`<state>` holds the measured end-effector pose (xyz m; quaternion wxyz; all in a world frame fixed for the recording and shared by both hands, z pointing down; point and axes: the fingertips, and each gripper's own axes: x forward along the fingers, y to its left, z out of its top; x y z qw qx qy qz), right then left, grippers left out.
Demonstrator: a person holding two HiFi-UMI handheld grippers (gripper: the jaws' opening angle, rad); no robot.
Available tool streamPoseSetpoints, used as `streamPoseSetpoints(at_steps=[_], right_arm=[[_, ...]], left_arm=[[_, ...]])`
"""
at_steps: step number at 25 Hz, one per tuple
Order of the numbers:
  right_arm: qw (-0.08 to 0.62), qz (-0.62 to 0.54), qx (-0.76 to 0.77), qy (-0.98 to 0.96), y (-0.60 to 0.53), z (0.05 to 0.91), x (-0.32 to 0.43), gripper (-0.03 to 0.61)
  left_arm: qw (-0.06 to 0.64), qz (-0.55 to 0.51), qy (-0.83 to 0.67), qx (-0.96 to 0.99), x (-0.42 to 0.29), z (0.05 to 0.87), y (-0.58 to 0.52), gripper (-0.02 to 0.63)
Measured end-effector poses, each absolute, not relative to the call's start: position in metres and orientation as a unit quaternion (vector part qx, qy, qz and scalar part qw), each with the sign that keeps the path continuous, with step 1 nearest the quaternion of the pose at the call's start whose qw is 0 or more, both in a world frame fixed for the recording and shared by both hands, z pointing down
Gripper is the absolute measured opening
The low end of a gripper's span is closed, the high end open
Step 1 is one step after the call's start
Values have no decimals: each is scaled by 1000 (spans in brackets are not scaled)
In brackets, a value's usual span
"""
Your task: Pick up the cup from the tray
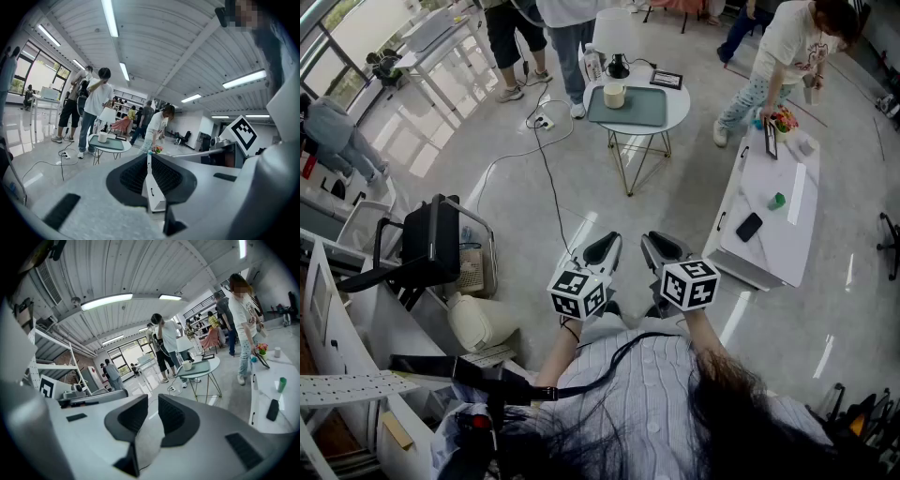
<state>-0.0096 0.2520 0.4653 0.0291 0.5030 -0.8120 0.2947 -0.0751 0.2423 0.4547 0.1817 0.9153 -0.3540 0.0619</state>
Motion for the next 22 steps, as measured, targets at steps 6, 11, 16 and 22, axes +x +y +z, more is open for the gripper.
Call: streamPoseSetpoints(at_steps=[6, 11, 16, 22], right_arm=[[31, 288, 502, -815, 249, 468, 4, 83], [33, 284, 493, -822, 251, 470, 12, 83], [27, 271, 479, -834, 255, 469, 20, 83], [47, 269, 474, -837, 256, 480, 29, 83]], left_arm=[[176, 60, -360, 914, -62, 458, 242, 17], [180, 59, -366, 911, -54, 463, 244, 17], [176, 54, -384, 905, -45, 465, 243, 17], [187, 55, -390, 900, -37, 473, 243, 17]])
